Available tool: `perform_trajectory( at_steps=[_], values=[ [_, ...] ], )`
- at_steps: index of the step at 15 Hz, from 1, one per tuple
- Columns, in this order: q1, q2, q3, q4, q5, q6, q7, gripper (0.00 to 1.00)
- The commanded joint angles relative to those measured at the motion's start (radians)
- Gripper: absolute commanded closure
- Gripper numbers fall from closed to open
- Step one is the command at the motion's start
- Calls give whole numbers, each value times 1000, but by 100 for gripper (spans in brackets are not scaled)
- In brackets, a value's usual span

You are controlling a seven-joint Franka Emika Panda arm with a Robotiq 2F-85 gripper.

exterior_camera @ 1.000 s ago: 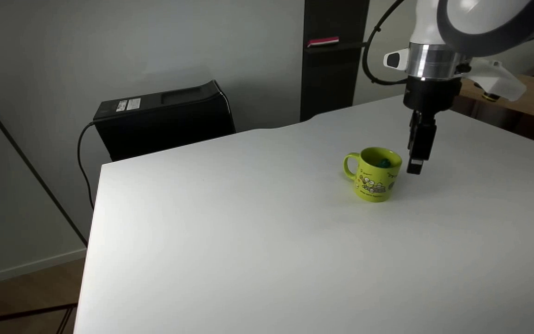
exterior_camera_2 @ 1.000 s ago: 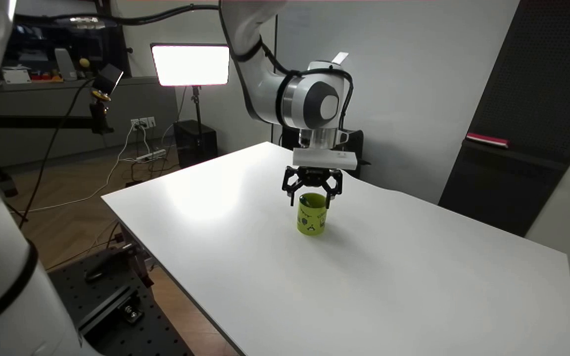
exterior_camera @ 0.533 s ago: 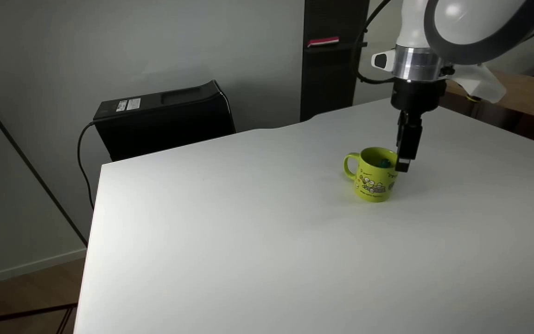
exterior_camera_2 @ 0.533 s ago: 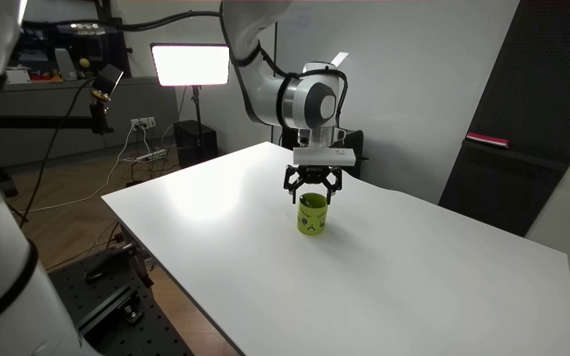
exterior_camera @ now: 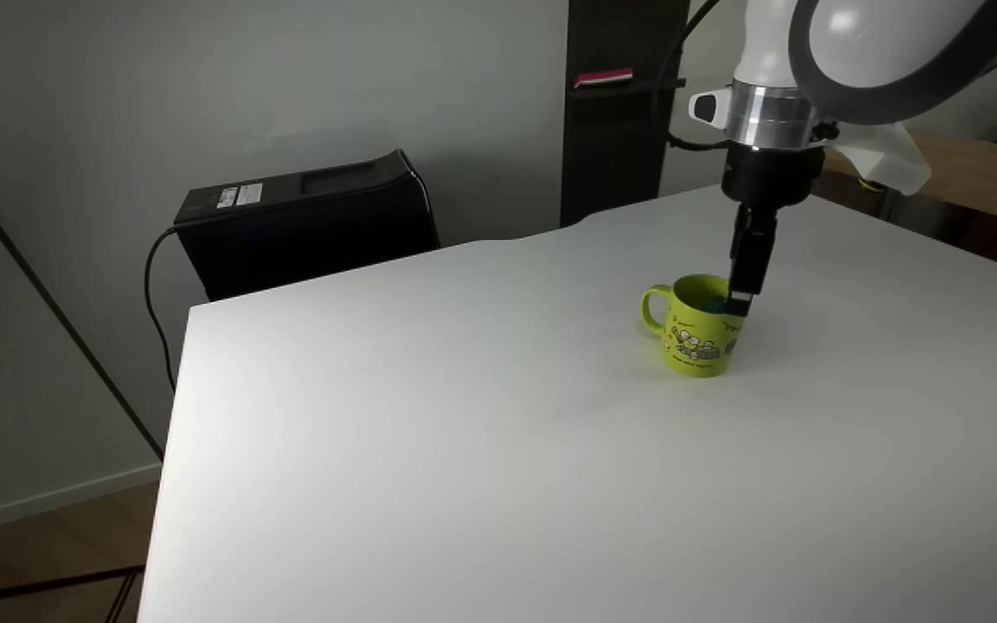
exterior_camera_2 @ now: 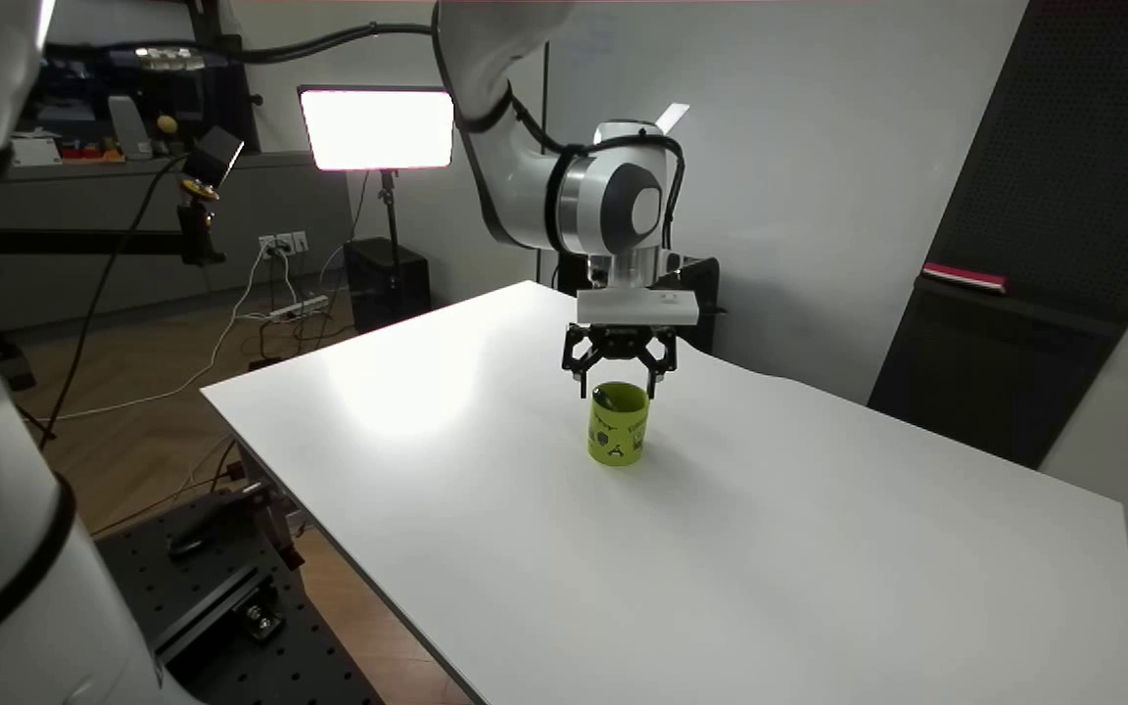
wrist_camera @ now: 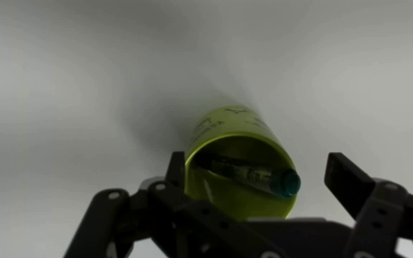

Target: Remove the marker from the mug and put it on the table

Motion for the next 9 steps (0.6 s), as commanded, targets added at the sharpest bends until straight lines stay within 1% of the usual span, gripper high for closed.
perform_trajectory(
  at_steps=[1,9],
  values=[
    [5,24,0,25,-23,20,67,0],
    [35,54,-15,39,-45,51,137,0]
  ],
)
